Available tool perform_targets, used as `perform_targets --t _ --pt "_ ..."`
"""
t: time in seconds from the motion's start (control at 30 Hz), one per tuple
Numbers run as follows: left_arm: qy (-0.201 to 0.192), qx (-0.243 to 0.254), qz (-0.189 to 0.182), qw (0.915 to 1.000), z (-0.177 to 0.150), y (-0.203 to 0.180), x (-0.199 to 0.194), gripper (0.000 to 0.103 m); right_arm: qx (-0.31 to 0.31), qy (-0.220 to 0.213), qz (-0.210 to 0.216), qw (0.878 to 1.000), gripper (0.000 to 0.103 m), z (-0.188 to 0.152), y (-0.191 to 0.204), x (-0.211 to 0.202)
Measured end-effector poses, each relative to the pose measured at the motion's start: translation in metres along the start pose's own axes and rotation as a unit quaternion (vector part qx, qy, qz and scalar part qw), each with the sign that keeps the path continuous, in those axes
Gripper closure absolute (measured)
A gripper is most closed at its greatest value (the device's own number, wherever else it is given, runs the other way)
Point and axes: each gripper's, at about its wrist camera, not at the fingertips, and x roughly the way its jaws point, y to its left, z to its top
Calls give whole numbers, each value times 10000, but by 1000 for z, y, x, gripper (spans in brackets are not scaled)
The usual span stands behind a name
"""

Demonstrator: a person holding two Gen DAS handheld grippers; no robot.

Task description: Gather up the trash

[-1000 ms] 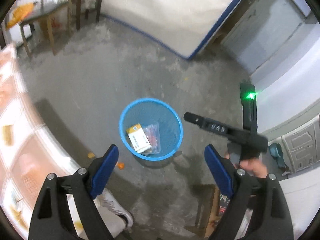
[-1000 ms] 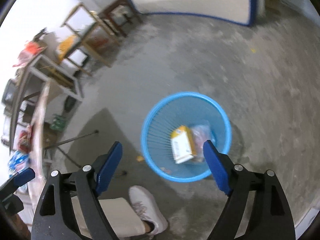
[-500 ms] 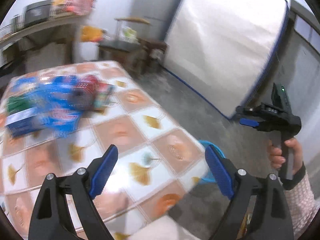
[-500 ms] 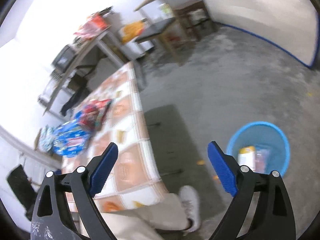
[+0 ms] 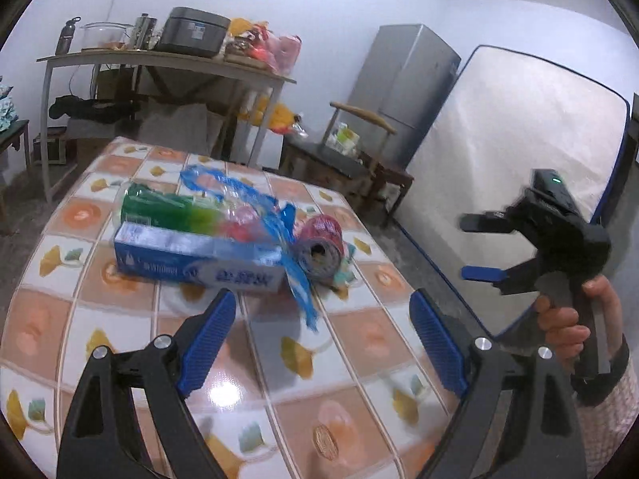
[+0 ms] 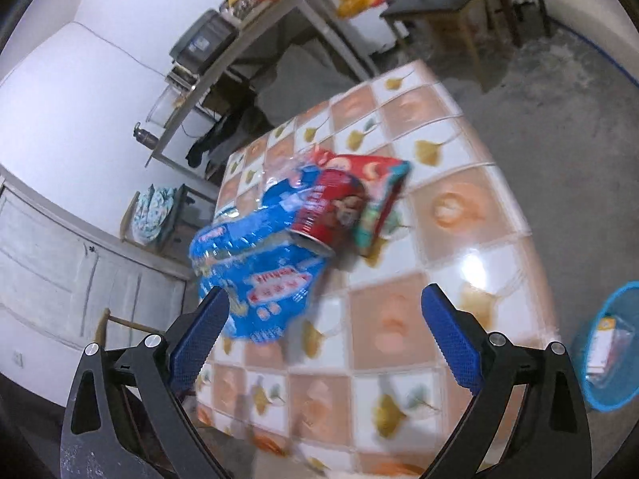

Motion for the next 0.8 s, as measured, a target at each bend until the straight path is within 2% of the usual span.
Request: perform_targets --t 0.1,0.17,0.4,0.53,0.63,0.7,0.73,0.8 --pt "-36 56 95 9999 11 3 20 21 271 227 3 9994 10 20 10 33" --pt "48 30 184 9998 15 8 30 28 391 364 -100 9985 10 36 16 58" --pt "333 -101 199 9992 27 22 64 50 881 701 -682 9913 10 70 13 121" --pt "530 -138 142 9984 25 28 75 72 1040 917 -865 9866 11 76 10 148" --pt "636 -164 86 9978 21 30 79 88 1053 1092 -1084 9825 22 76 6 163" --pt "653 -156 65 9977 18 32 78 94 1032 1148 -1124 9816 37 74 5 167" --pt "657 -145 49 9977 17 32 78 97 987 1155 -1145 9817 40 73 5 168" --pt "656 -102 24 9978 15 31 75 100 979 1119 -1062 9832 40 72 3 166"
